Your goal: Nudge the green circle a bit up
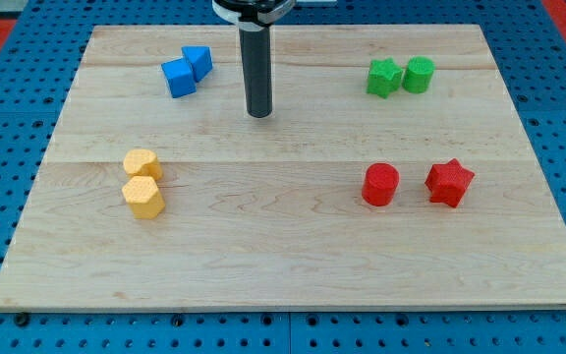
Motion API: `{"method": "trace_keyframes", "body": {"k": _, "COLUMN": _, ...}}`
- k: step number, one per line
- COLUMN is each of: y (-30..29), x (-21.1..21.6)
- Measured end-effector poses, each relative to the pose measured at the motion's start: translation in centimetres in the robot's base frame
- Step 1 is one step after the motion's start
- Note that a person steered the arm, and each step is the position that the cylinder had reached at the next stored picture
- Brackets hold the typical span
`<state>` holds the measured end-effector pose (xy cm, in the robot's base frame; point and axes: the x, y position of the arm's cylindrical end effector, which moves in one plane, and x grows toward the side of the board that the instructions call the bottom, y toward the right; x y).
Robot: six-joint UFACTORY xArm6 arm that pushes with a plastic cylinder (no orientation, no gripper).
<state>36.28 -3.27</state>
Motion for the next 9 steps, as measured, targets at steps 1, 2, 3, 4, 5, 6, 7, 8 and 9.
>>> {"method": "trace_keyframes", "body": {"k": 1, "y": 0.5, "x": 0.0}}
{"method": "trace_keyframes", "body": {"k": 2, "y": 6.4, "x": 0.0}}
{"method": "trace_keyframes", "body": {"k": 3, "y": 12.3, "x": 0.3}}
{"method": "trace_keyframes", "body": {"k": 4, "y": 15.4, "x": 0.3}}
{"method": "trace_keyframes", "body": {"k": 5, "y": 16.8, "x": 0.3}}
{"method": "trace_keyframes", "body": {"k": 6, "y": 19.9, "x": 0.3}}
{"method": "trace_keyframes", "body": {"k": 7, "y": 20.1, "x": 0.3}}
{"method": "trace_keyframes", "body": {"k": 8, "y": 20.3, "x": -0.5}}
{"method": "trace_keyframes", "body": {"k": 9, "y": 20.3, "x": -1.4}}
